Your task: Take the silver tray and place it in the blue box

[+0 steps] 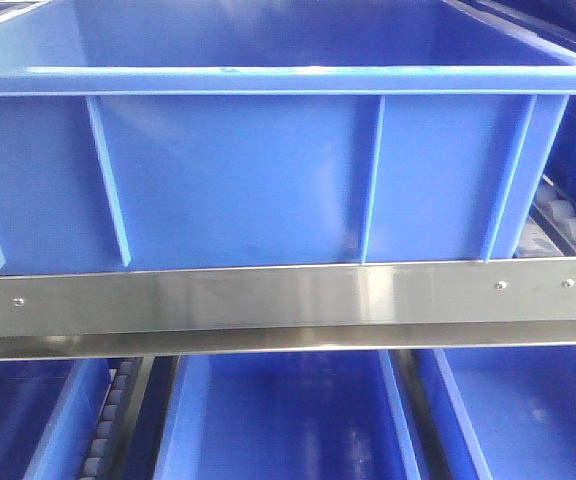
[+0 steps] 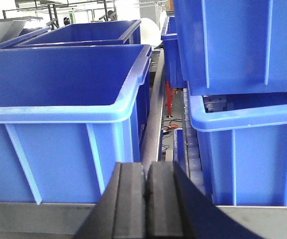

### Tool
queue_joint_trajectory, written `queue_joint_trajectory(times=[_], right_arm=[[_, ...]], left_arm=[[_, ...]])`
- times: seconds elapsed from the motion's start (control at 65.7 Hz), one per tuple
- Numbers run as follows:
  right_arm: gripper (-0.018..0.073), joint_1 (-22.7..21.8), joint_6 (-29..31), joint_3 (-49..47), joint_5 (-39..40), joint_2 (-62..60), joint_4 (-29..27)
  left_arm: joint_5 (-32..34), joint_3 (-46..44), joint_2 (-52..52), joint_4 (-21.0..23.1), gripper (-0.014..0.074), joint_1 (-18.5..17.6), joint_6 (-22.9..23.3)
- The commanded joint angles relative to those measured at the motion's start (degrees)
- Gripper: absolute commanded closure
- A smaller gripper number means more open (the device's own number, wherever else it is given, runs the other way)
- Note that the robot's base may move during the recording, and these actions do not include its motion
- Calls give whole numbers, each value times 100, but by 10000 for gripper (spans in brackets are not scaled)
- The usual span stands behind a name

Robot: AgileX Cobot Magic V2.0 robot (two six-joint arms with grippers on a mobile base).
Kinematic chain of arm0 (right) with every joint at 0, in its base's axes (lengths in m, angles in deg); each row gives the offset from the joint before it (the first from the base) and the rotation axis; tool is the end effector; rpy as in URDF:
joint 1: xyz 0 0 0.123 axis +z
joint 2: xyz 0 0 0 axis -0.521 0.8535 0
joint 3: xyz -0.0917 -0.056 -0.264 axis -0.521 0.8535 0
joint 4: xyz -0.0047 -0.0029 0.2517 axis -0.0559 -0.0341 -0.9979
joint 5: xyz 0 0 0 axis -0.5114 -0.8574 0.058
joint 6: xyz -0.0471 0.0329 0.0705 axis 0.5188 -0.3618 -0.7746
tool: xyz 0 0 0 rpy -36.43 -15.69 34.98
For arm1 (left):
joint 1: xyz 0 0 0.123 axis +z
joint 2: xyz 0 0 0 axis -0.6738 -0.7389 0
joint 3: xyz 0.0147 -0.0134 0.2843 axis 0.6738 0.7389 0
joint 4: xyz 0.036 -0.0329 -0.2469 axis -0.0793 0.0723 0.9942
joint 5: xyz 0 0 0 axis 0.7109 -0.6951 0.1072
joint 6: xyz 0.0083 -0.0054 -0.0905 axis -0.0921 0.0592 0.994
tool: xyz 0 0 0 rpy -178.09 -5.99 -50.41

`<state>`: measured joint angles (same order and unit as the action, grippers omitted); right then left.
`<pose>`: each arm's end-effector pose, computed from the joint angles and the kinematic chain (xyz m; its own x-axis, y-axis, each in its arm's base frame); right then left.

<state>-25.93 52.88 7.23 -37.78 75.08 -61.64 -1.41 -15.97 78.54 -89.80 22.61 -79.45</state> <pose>0.0559 0.0054 0.2090 0.1111 0.1142 -0.9872 -0.1079 0.9889 0.1022 0.0538 -0.0193 0.2832 0.1521 -0.1055 -0.9827 0.3455 0.9372 -0.0471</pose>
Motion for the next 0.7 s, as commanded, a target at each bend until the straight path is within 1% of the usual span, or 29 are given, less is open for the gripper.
queue_joint_trajectory(times=[0.0, 0.076, 0.107, 0.152, 0.228, 0.289, 0.365, 0.396, 0.456, 0.609, 0.639, 0.685], right_arm=[[506, -27, 81, -107, 483, -122, 11], [506, -27, 81, -107, 483, -122, 11], [506, -27, 81, -107, 483, -122, 11], [506, -27, 81, -107, 483, -122, 11], [506, -27, 81, -107, 483, -122, 11], [506, -27, 81, -107, 478, -122, 11], [506, -27, 81, -107, 478, -122, 11], [506, -27, 81, -107, 478, -122, 11], [506, -27, 81, -107, 474, -122, 11], [506, -27, 81, -107, 474, -122, 11], [506, -27, 81, -107, 474, -122, 11], [506, -27, 81, -107, 474, -122, 11]], left_arm=[[530, -113, -53, 37, 603, 3, -7], [522, -64, -37, 37, 602, 70, -7], [506, -33, 35, 37, 602, 174, -7], [468, 15, 178, 37, 602, 399, -7], [36, 176, 506, 7, 604, 891, -31], [-117, 386, 750, 7, 604, 1215, -101], [-62, 683, 944, 276, 604, 1540, -503], [36, 830, 918, 398, 604, 1641, -538], [204, 1054, 905, 424, 604, 1742, -538], [674, 1628, 928, 412, 604, 1742, -538], [417, 1612, 928, 387, 604, 1742, -538], [419, 1609, 928, 369, 604, 1742, -538]])
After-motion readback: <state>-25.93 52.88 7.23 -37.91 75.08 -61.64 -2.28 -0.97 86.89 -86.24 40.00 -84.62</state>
